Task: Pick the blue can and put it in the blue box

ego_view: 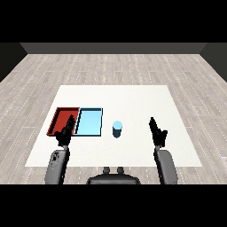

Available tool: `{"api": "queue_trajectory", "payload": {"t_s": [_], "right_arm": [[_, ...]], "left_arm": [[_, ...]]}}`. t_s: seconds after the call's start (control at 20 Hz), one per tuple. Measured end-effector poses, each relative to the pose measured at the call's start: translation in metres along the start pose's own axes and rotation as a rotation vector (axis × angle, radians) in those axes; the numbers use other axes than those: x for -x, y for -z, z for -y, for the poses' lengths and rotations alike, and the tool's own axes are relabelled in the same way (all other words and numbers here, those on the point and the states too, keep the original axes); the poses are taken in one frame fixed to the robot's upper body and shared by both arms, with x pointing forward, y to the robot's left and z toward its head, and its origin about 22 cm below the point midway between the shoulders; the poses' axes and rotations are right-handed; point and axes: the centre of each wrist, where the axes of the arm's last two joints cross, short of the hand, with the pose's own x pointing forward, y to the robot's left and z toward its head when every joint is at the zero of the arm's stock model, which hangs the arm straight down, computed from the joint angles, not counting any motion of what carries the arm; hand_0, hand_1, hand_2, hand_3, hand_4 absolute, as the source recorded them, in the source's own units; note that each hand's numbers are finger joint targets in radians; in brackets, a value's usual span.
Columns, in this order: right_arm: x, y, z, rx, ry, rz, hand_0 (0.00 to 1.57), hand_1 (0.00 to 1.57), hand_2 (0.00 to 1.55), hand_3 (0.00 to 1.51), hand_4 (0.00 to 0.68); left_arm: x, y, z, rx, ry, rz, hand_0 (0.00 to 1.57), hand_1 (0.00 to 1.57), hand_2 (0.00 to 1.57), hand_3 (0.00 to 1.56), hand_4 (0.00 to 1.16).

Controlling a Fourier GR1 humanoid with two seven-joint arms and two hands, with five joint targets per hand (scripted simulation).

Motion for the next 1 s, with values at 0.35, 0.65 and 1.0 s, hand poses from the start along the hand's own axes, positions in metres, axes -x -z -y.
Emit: {"api": "queue_trajectory", "payload": {"t_s": [0.35, 0.65, 1.0], "right_arm": [[-0.006, -0.033, 0.004, -0.065, 0.021, 0.075, 0.00, 0.00, 0.00, 0.00, 0.000], [-0.009, -0.052, 0.008, -0.156, 0.178, 0.244, 0.00, 0.00, 0.00, 0.00, 0.000], [-0.001, -0.065, 0.015, -0.185, 0.227, 0.289, 0.00, 0.00, 0.00, 0.00, 0.000]], "left_arm": [[0.000, -0.004, 0.007, 0.021, -0.026, 0.036, 0.00, 0.00, 0.00, 0.00, 0.00], [-0.001, -0.007, 0.013, 0.038, -0.079, 0.250, 0.00, 0.00, 0.00, 0.00, 0.00], [0.004, -0.012, 0.019, 0.043, -0.097, 0.317, 0.00, 0.00, 0.00, 0.00, 0.00]]}}
